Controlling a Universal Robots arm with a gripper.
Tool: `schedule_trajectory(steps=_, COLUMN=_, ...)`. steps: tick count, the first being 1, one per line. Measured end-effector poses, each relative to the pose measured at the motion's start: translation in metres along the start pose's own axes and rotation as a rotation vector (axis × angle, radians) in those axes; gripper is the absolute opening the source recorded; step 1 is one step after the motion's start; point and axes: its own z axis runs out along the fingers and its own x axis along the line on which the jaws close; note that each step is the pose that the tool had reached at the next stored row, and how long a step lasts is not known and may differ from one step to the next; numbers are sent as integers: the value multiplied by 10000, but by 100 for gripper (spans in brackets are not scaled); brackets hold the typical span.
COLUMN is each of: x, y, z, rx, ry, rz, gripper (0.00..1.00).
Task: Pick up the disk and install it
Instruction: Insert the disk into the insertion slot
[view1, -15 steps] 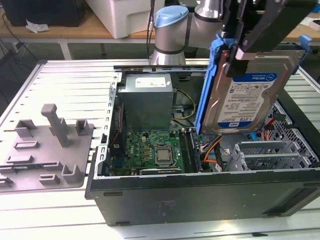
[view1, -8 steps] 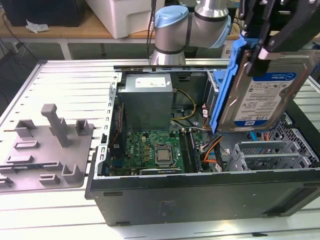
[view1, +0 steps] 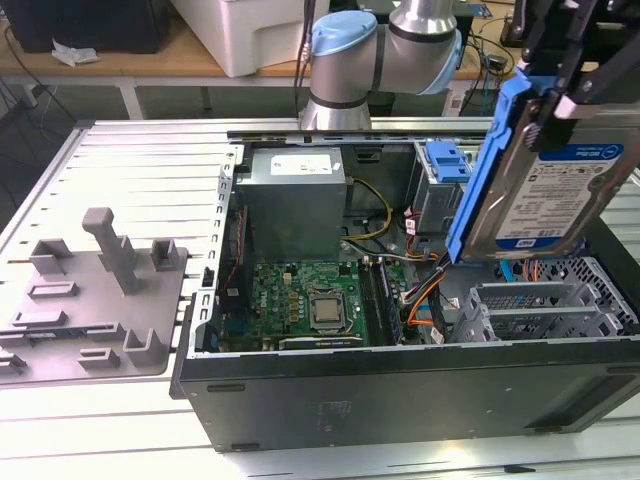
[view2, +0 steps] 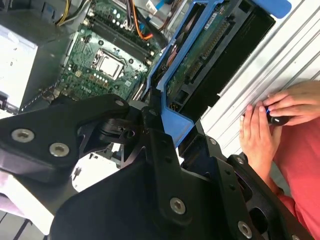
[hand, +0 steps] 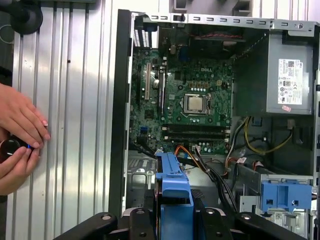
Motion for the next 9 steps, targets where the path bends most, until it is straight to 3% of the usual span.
schedule_trajectory(steps=9, x=8, y=-231, z=4, rx=107, ry=-109, rz=56, gripper=37)
